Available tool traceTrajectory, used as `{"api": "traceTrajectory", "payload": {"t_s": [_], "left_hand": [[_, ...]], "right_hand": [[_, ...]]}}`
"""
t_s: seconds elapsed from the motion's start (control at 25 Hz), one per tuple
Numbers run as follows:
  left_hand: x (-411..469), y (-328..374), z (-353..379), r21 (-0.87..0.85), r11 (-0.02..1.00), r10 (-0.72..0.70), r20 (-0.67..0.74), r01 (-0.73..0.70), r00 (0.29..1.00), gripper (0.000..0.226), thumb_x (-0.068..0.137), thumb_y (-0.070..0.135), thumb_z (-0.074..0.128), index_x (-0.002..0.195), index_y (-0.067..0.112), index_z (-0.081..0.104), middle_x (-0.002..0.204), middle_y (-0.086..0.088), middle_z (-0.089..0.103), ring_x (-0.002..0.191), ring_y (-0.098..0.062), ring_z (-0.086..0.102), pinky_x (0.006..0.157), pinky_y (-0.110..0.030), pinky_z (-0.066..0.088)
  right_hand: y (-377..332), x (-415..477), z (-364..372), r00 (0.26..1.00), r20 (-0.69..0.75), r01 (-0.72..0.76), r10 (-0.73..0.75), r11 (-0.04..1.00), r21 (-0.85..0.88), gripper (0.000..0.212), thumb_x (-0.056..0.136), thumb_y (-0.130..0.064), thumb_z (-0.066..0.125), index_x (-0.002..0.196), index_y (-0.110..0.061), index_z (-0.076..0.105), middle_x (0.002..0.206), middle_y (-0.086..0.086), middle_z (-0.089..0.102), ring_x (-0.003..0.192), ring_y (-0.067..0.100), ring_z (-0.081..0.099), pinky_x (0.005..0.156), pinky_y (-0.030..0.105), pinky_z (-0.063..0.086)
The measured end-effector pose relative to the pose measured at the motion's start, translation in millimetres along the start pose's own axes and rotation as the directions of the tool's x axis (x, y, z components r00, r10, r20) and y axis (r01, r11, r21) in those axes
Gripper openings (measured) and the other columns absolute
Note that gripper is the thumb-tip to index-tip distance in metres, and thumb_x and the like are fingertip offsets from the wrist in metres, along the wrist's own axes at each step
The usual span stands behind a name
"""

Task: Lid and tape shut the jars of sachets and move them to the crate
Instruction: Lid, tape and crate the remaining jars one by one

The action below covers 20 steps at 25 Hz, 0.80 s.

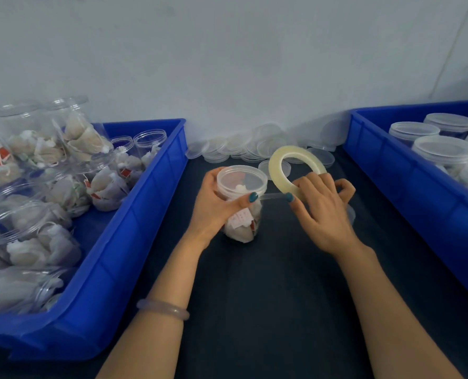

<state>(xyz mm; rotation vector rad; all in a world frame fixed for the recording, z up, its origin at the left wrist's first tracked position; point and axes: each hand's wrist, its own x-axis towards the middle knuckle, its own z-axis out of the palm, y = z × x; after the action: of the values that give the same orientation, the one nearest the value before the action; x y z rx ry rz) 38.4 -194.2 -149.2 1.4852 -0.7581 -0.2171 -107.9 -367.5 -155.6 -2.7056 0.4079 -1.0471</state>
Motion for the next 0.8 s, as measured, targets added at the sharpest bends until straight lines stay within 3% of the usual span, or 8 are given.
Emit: {"api": "traceTrajectory", "payload": {"t_s": [0.12, 0.28, 0.4, 0.64, 0.8], "left_hand": [[3, 2, -17, -0.066, 0.998, -0.002, 0.006, 0.003, 1.0, 0.081, 0.052, 0.055, 0.09, 0.119, 0.024, 0.056, 0.108, 0.012, 0.07, 0.102, 0.002, 0.066, 0.077, -0.014, 0.053], [-1, 9, -18, -0.043, 0.999, -0.025, 0.146, 0.031, 0.989, 0.094, 0.046, 0.078, 0.081, 0.12, 0.024, 0.058, 0.112, 0.01, 0.072, 0.111, -0.011, 0.066, 0.086, -0.023, 0.054], [-5, 13, -12, -0.071, 0.996, -0.039, 0.217, 0.056, 0.975, 0.099, 0.048, 0.081, 0.077, 0.123, 0.018, 0.061, 0.114, 0.001, 0.072, 0.113, -0.02, 0.066, 0.094, -0.033, 0.053], [-13, 7, -7, -0.213, 0.949, -0.141, 0.377, 0.233, 0.916, 0.07, 0.046, 0.081, 0.078, 0.099, 0.036, 0.079, 0.101, 0.003, 0.077, 0.097, -0.012, 0.073, 0.077, -0.024, 0.057], [-13, 6, -2, -0.271, 0.929, -0.126, 0.411, 0.253, 0.903, 0.088, 0.05, 0.077, 0.079, 0.119, 0.024, 0.064, 0.114, 0.003, 0.074, 0.109, -0.013, 0.069, 0.084, -0.025, 0.056]], "right_hand": [[0, 3, -3, 0.998, -0.059, -0.037, 0.034, 0.999, -0.034, 0.049, 0.096, -0.062, 0.03, 0.08, -0.023, 0.054, 0.085, -0.011, 0.049, 0.089, 0.009, 0.042, 0.087, 0.035, 0.018], [-4, 3, -4, 0.983, -0.136, -0.12, 0.125, 0.992, 0.047, 0.058, 0.093, -0.068, 0.03, 0.071, -0.02, 0.053, 0.076, -0.01, 0.049, 0.081, 0.012, 0.043, 0.082, 0.033, 0.016], [-8, 4, -5, 0.981, -0.129, -0.141, 0.148, 0.988, 0.063, 0.061, 0.09, -0.073, 0.028, 0.071, -0.021, 0.053, 0.077, -0.011, 0.048, 0.081, 0.011, 0.042, 0.08, 0.031, 0.014], [-16, 5, -2, 0.989, -0.035, -0.138, 0.145, 0.98, 0.146, 0.059, 0.086, -0.073, 0.029, 0.079, -0.022, 0.059, 0.077, -0.013, 0.047, 0.084, 0.011, 0.044, 0.079, 0.032, 0.014], [-19, 4, -3, 0.989, 0.039, -0.149, 0.144, 0.927, 0.344, 0.041, 0.09, -0.064, 0.041, 0.094, -0.032, 0.066, 0.084, -0.013, 0.052, 0.093, 0.009, 0.044, 0.083, 0.032, 0.015]]}}
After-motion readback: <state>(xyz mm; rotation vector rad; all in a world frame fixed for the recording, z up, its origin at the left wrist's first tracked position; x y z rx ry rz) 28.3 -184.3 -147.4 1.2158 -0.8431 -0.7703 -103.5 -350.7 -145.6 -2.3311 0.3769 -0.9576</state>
